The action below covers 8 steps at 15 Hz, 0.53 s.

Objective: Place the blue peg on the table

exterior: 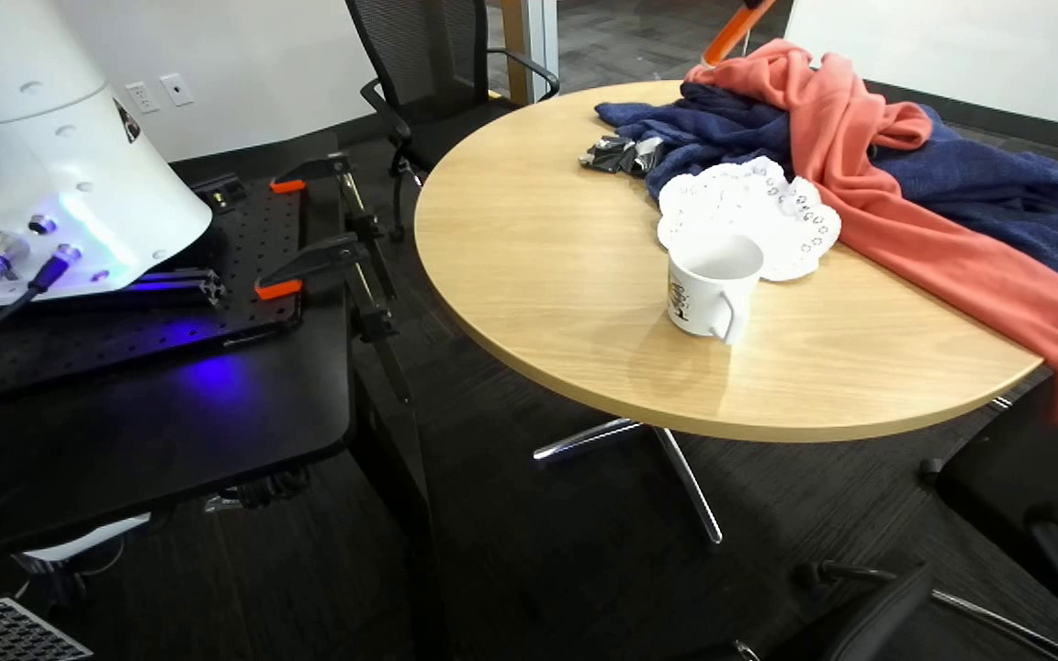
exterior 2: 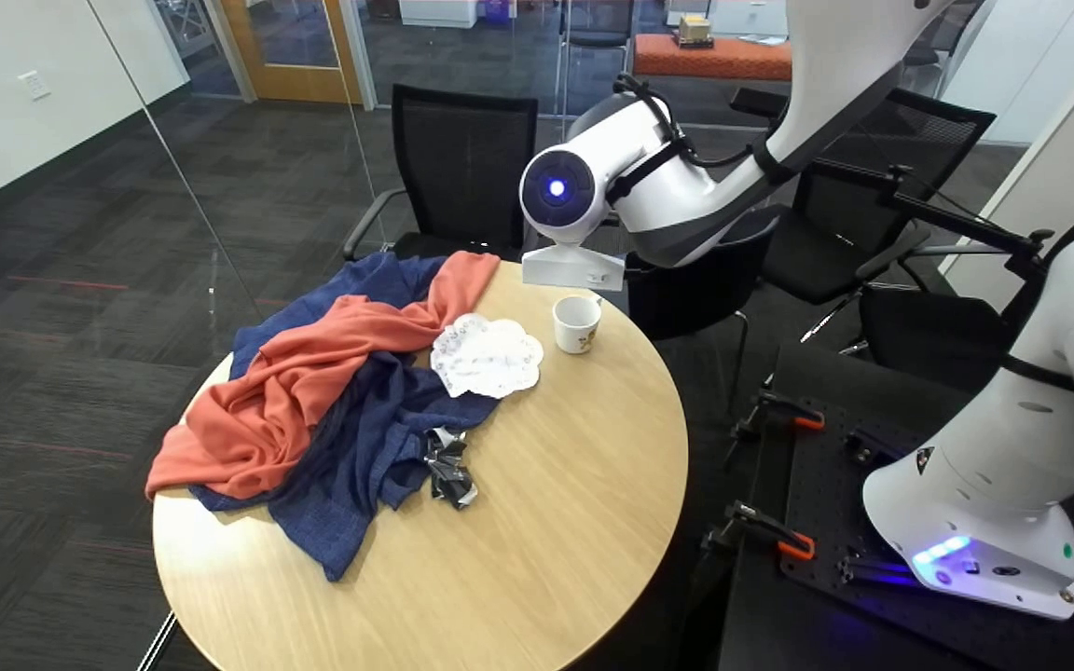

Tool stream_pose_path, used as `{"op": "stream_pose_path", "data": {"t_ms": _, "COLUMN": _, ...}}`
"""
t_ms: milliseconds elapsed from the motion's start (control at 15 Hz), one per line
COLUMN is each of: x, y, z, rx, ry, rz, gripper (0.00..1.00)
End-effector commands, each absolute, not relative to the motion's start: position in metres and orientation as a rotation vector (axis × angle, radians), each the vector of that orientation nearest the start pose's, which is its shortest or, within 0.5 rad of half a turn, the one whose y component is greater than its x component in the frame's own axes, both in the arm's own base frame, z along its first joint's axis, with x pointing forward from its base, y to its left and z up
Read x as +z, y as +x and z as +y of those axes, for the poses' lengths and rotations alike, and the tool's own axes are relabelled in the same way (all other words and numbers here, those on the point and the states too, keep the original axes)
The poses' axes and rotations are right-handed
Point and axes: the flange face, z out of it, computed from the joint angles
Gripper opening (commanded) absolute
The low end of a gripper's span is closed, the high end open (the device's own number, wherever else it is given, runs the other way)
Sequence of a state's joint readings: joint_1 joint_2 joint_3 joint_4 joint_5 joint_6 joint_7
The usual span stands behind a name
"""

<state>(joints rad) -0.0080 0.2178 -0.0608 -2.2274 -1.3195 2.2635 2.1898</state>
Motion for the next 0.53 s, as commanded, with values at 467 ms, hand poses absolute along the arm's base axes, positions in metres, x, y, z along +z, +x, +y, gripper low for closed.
{"op": "stream_pose_path", "data": {"t_ms": 467, "x": 0.216, "y": 0.555, "z": -0.077, "rx": 1.049, "ry": 1.674, "rz": -1.534, "gripper": 0.05}}
